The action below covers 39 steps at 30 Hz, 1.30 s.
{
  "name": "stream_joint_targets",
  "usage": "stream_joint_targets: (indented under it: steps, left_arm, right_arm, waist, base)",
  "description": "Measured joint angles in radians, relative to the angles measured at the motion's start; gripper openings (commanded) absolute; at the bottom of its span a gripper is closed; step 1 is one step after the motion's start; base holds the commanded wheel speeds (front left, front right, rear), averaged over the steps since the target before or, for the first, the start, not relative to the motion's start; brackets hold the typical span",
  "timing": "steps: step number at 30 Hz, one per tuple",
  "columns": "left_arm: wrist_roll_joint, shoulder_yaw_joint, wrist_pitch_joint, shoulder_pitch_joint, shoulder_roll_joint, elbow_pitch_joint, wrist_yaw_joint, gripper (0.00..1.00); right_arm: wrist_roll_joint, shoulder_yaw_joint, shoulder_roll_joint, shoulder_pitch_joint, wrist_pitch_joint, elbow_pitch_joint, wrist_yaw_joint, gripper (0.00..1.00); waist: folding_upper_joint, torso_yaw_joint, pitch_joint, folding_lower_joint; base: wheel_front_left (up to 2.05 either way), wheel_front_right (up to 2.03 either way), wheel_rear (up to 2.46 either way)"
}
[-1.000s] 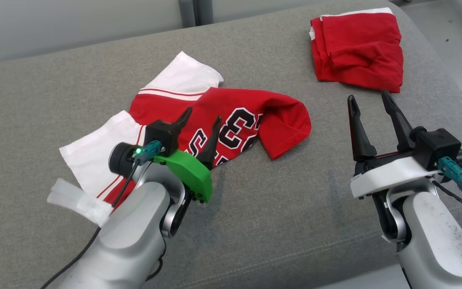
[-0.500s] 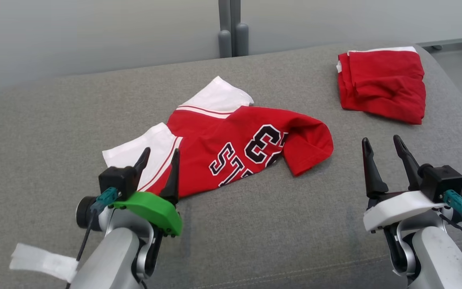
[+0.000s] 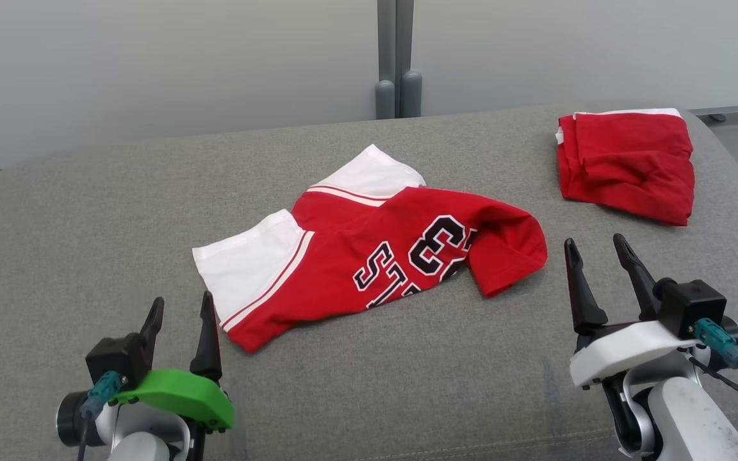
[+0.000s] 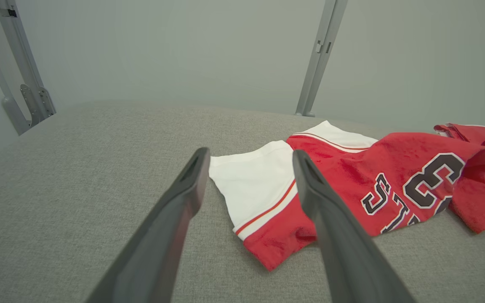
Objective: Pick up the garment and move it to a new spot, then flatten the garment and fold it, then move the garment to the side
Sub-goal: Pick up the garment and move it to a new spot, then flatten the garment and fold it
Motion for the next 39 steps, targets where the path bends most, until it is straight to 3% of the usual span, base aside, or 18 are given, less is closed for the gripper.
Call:
stream_joint_targets:
  steps: [13, 18, 39]
  left_arm:
    - [0.029, 0.057, 0.0, 0.095, -0.023, -0.023, 0.0, 1.0]
    - [0.007, 0.043, 0.008, 0.086, -0.024, 0.03, 0.0, 1.0]
    - [-0.077, 0.15, 0.208, -0.311, 0.049, 0.215, 0.0, 1.0]
  right_arm:
    - [0.0, 0.02, -0.004, 0.018, 0.002, -0.004, 0.002, 1.0]
    - [-0.002, 0.032, -0.014, 0.015, 0.01, -0.014, 0.011, 1.0]
    - [-0.029, 0.039, -0.052, -0.088, 0.064, -0.147, 0.021, 1.0]
  waist:
    - [0.0, -0.013, 0.001, 0.0]
    - [0.0, -0.029, 0.019, 0.0]
    - [0.0, -0.127, 0.257, 0.0]
  base:
    - [0.0, 0.0, 0.0]
    - [0.0, 0.0, 0.0]
    - [0.0, 0.0, 0.0]
